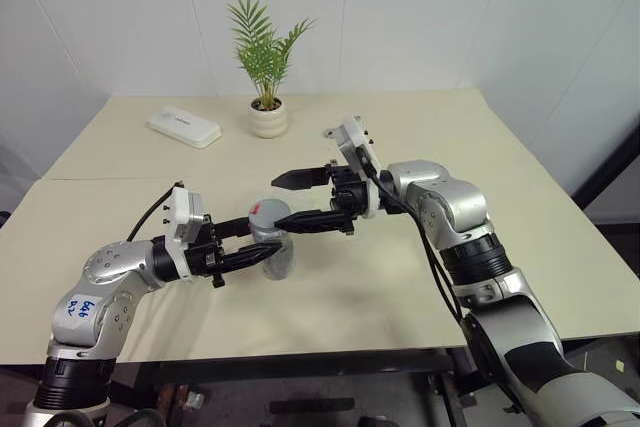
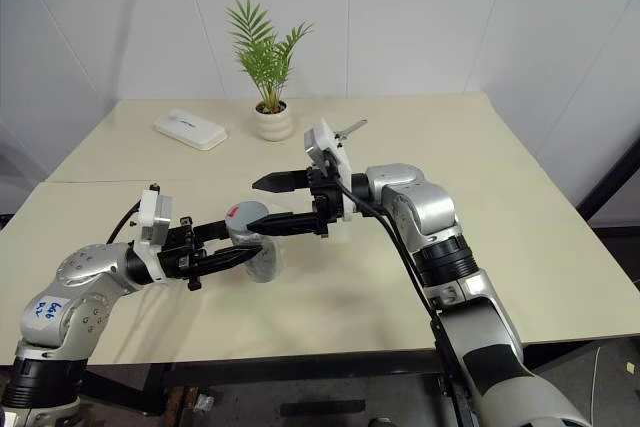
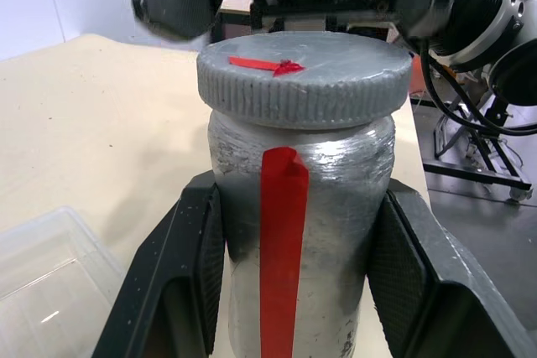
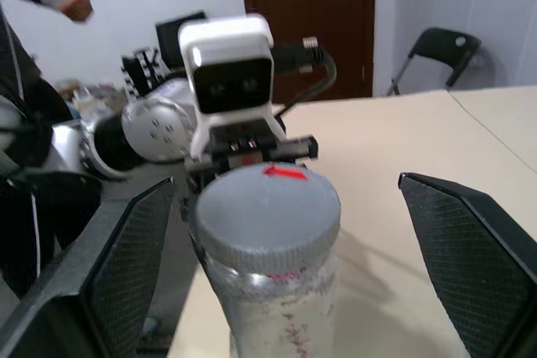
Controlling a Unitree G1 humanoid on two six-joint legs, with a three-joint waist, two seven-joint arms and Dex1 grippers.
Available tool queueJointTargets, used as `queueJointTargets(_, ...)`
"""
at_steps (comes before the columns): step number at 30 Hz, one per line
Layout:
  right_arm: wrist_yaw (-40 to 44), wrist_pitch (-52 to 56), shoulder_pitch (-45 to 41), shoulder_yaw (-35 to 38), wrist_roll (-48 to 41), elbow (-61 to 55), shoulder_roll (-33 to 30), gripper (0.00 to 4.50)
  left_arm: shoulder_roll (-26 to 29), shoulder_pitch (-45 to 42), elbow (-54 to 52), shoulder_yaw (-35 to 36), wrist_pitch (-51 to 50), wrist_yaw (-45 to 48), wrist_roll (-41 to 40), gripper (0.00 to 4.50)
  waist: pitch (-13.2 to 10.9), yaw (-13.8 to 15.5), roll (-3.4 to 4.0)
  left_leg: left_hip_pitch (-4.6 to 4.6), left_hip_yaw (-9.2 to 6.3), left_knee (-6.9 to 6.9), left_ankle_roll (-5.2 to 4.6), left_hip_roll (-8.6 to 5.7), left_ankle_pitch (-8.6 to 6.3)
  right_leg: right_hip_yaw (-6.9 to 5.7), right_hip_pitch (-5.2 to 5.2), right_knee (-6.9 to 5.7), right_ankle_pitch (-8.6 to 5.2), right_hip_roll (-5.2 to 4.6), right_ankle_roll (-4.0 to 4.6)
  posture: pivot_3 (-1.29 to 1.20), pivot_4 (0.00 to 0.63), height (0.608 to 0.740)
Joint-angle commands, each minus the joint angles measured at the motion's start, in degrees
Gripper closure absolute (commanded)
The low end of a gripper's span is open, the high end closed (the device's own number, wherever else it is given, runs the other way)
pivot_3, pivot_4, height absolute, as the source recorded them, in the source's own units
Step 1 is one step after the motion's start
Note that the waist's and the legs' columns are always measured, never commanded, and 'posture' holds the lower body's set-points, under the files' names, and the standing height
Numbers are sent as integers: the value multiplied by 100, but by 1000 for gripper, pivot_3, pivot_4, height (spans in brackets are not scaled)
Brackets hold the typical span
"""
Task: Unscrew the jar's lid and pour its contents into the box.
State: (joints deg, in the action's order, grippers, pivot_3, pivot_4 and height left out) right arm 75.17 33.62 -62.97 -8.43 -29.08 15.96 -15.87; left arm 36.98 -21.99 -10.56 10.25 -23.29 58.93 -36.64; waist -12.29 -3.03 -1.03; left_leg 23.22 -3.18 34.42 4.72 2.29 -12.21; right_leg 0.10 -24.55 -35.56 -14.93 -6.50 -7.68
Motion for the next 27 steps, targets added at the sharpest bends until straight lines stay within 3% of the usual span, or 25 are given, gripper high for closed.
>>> queueJointTargets(1, 2, 89, -60, 48, -189, -353, 112, 8, 82, 22, -246, 127, 10, 19, -132, 2546, 0, 0, 0, 0, 0, 0, 0, 0, 0, 0, 0, 0, 0, 0, 0, 0, 150, 740)
queueJointTargets(18, -221, -142, -89, -298, 267, -238, 395, 8, 62, 61, -328, 125, -37, -12, -140, 2546, 0, 2, 0, 0, 0, 0, 0, 0, 0, 0, 0, 0, 0, 0, 0, 0, 150, 740)
queueJointTargets(21, -236, -150, -97, -252, 241, -216, 424, 617, 59, 59, -337, 123, -42, -27, -138, 2546, 0, 2, 0, 0, 0, 0, 0, 0, 0, 0, 0, 0, 0, 0, 0, 0, 150, 740)
queueJointTargets(24, -275, -158, -114, -182, 186, -218, 464, 1740, 59, 59, -342, 122, -47, -35, -137, 2546, 0, 1, 0, 0, 0, 0, 0, 0, 0, 0, 0, 0, 0, 0, 0, 0, 150, 740)
queueJointTargets(27, -356, 6, -125, 38, -53, -319, 514, 1946, 64, 70, -346, 127, -46, -36, -137, 2546, 0, 1, 0, 0, 0, 0, 0, 0, 0, 0, 0, 0, 0, 0, 0, 0, 150, 740)
